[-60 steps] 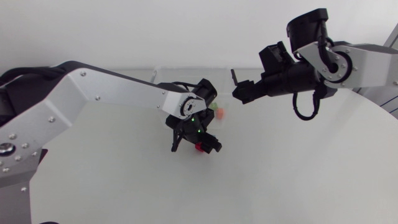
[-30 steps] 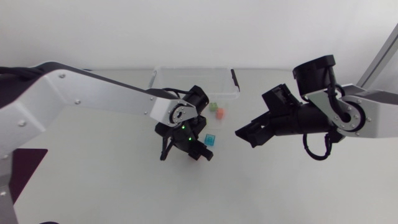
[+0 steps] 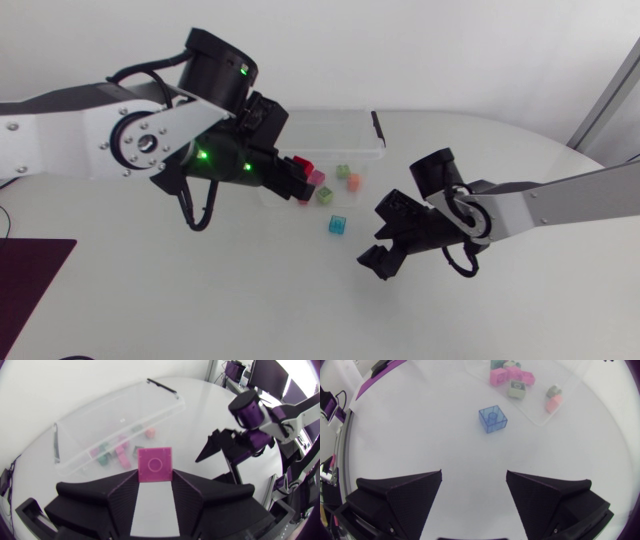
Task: Pick up the duplo bricks and place them in the container
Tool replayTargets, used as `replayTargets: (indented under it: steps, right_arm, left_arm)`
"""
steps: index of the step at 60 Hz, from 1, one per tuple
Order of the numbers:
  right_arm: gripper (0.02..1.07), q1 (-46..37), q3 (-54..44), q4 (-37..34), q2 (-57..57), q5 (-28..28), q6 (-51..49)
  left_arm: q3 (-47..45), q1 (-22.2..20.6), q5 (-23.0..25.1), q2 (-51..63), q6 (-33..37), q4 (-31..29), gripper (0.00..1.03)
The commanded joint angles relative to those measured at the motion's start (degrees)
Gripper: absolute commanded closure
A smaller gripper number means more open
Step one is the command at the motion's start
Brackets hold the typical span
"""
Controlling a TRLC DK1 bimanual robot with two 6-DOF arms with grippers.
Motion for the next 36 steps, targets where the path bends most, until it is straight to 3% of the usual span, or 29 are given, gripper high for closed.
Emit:
replayTargets:
  steps: [1,23,36]
  right_arm:
    - [0.14,0.41,2.83,1.18,3.73,-0.89,-3.55]
    - [0.14,-0.03,13.73,-0.32,13.04,-4.40,-7.50]
    - [0.14,0.32,17.77,-2.52,17.00,-5.02,-10.84]
  left_arm:
    - [-0.84,1.47,-0.37,-0.88,0.95,2.51,0.73]
    - [2.33,9.03,-0.28,5.27,-0.11,19.38,0.72]
    - [7.51,10.88,-0.28,12.83,-0.20,20.61,0.70]
